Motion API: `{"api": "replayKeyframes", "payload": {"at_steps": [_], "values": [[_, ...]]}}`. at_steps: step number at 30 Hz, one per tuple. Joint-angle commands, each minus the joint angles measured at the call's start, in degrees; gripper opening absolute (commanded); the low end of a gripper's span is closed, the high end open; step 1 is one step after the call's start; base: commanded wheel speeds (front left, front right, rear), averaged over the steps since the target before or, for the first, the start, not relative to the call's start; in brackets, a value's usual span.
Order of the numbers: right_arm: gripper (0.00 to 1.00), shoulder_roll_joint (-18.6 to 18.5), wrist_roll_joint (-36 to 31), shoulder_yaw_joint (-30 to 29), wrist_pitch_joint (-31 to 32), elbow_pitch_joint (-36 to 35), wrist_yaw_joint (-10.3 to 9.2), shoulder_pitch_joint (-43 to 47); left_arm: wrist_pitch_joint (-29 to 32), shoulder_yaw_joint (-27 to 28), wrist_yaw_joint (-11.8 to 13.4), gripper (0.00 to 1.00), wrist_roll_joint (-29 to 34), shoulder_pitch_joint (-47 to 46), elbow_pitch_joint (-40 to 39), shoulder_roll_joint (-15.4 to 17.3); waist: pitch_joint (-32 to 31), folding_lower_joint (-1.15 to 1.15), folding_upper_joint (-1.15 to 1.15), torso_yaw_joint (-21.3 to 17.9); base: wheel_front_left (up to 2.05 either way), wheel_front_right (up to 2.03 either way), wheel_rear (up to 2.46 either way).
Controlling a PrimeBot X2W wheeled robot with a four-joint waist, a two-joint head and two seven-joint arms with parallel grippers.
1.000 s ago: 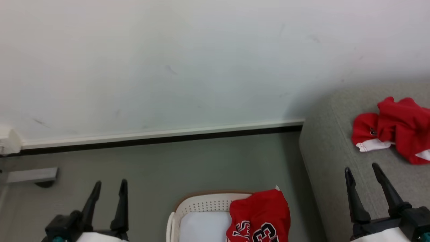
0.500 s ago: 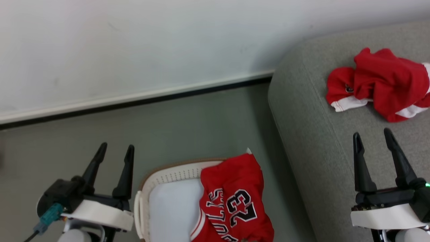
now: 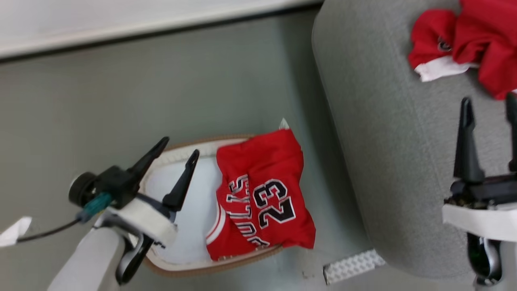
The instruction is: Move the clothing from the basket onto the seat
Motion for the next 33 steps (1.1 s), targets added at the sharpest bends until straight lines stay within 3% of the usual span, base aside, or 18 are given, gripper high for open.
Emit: {"api": "replayKeyframes", "payload": {"at_steps": [1,18,27,33], "values": [[1.0,0.15,0.36,-0.52,0.04,-1.23,-0.13,-1.87,0.76,-2.21,0.09,1.0,-1.29,-2.55,1.21,1.07,5.4,-0.02,0.0,-0.67,0.0,0.0,0.0],[1.0,0.12,2.74,-2.71,0.04,-7.96,-0.13,-7.7,8.18,-20.14,0.08,1.0,-0.21,-17.57,14.17,4.23,18.2,-0.02,0.0,-5.74,0.0,0.0,0.0],[1.0,0.13,4.4,-2.05,0.04,-9.2,-0.13,-9.22,13.71,-27.5,0.08,1.0,2.32,-22.64,18.98,5.42,21.24,-0.02,0.0,-9.35,0.0,0.0,0.0],[1.0,0.13,4.57,-2.33,0.04,-9.78,-0.13,-8.35,16.96,-30.28,0.08,1.0,3.59,-24.64,22.28,3.84,21.6,-0.02,0.0,-9.9,0.0,0.0,0.0]]}}
